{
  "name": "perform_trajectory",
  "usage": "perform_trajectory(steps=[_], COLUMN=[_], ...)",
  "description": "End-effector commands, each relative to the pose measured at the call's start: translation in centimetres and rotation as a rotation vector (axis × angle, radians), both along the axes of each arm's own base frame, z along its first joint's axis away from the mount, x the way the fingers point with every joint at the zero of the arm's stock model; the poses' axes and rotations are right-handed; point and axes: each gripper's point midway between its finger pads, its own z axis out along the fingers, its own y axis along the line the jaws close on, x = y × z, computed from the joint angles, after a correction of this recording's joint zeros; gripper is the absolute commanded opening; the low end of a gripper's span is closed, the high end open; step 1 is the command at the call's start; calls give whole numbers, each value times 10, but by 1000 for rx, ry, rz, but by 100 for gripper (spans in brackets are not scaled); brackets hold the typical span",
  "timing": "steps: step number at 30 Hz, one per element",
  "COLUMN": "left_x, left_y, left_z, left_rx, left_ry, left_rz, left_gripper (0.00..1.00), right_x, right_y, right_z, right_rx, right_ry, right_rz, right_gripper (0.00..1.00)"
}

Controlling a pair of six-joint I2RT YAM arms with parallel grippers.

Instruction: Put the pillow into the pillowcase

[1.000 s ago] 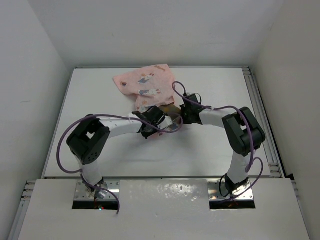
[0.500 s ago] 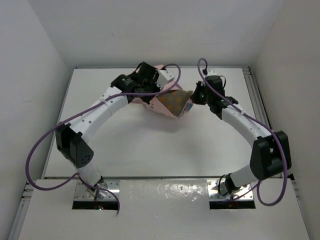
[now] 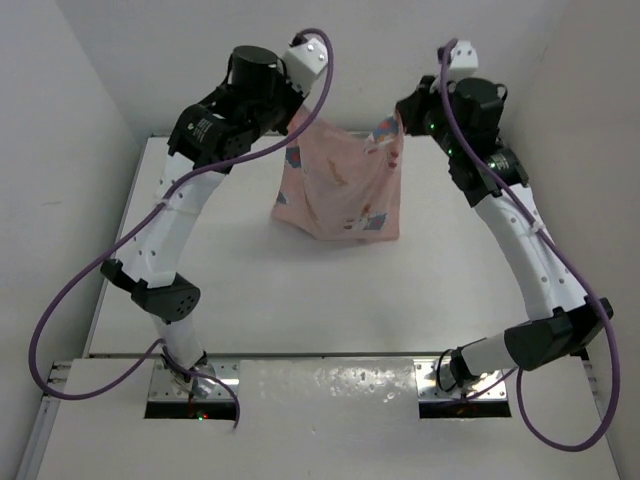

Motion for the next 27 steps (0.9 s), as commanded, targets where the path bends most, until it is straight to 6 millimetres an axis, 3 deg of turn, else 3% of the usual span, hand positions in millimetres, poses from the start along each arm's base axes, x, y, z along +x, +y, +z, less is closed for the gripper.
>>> perform_trajectory(steps=[1,2,3,6,9,13,19,23,27], left_x=[3,-2,-3,-13,-13,-6,-6,-19,-38], left_y=[26,33,36,51,56,58,87,118,120], left_z=[106,134,143,179,182,169,183,199,196], left_rx=[-125,-171,-183,-243,-225,-191,-133,-84,-53], left_ry=[-314,-389,-419,-519,-538,-510,-582,-632,-603], left_rz=[100,127,135,186,202,234,384,513,501], left_gripper=[0,0,0,0,0,0,0,0,0], right_x=[-3,-4,-10,-27,-45,-43,-40,-59,-84], right_y=[-13,-15,-19,-23,-24,-22,-20,-28,-36], right_z=[129,143,172,213,235,228,210,208,208], right_rx=[38,44,56,90,125,124,113,84,74], right_ry=[-320,-350,-415,-526,-598,-581,-541,-550,-553], right_rz=[-20,-24,-29,-26,-11,-9,-12,-38,-38], right_gripper=[0,0,0,0,0,0,0,0,0])
